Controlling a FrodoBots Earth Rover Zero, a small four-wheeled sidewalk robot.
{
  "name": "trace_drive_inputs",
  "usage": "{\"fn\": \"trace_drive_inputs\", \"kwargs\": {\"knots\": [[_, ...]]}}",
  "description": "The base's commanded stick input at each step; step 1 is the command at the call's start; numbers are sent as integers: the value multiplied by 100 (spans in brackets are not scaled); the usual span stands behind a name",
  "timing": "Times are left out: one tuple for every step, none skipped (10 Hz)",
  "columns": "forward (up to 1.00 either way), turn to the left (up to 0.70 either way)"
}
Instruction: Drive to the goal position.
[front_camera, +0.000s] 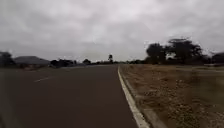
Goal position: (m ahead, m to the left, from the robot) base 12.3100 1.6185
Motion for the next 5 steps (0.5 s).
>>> {"fn": "trace_drive_inputs", "kwargs": {"knots": [[85, -1], [85, -6], [85, -23], [85, -14], [85, -11]]}}
